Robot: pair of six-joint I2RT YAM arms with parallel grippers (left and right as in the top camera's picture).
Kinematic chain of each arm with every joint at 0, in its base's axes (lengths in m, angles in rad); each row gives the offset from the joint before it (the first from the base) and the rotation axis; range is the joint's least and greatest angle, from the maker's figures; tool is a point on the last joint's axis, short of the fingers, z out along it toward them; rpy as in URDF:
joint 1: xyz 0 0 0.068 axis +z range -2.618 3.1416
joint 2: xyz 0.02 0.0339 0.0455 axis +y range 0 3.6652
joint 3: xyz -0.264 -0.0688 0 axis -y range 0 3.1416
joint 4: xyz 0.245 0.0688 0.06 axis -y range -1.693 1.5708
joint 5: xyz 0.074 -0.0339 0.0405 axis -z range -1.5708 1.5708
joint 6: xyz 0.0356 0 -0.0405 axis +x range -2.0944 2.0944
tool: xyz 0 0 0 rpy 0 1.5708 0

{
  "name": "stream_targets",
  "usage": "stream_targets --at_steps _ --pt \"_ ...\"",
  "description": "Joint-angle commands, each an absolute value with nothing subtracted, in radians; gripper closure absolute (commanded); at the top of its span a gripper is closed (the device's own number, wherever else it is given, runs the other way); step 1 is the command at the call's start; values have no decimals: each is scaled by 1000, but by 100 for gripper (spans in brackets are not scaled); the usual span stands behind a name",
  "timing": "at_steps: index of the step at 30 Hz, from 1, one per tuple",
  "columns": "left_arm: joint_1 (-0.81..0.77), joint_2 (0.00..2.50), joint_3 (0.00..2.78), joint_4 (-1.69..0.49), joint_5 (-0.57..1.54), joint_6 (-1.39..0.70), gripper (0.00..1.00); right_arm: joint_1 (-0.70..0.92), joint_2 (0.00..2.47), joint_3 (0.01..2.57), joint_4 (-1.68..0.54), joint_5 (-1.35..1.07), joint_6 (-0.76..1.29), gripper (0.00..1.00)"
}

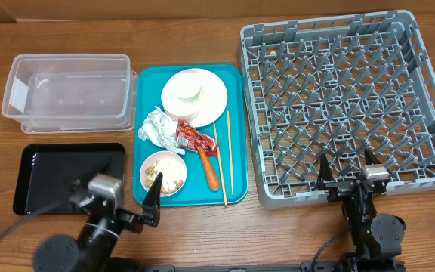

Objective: Sort waste into correct bins and load items into the dishwasher

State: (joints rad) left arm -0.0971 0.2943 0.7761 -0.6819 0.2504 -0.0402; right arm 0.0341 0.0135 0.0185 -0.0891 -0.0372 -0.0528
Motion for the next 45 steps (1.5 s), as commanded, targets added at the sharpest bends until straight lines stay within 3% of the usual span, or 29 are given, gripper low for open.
stream_targets --at_steps 1,6,11,20,21,23,29,36,45 --pt "-92 499 1022 -839 290 -22 0 31 5 8 -81 -39 -53 0" --pt "-92 831 1424 -1183 289 -22 0 31 5 8 -81 -39 -53 0" --pt "-93 1053 1652 -1406 300 -41 0 31 5 8 -81 -39 -53 0" --pt "-92 1274 1685 -1382 334 -41 0 31 5 8 -80 -39 -53 0" --pt "-92 1292 1685 -1382 347 -41 6 31 5 8 -81 -39 -53 0" --pt "-94 1330 1684 -1398 337 -65 30 31 5 8 -81 -39 -53 0" --pt "-187 1345 1657 -1492 97 -259 47 31 5 8 -81 -39 -53 0" --pt "-340 1300 1559 -1528 39 -381 50 31 5 8 -81 -39 -53 0" --pt "-415 1283 1323 -1373 -14 -480 50 31 5 8 -81 -39 -53 0"
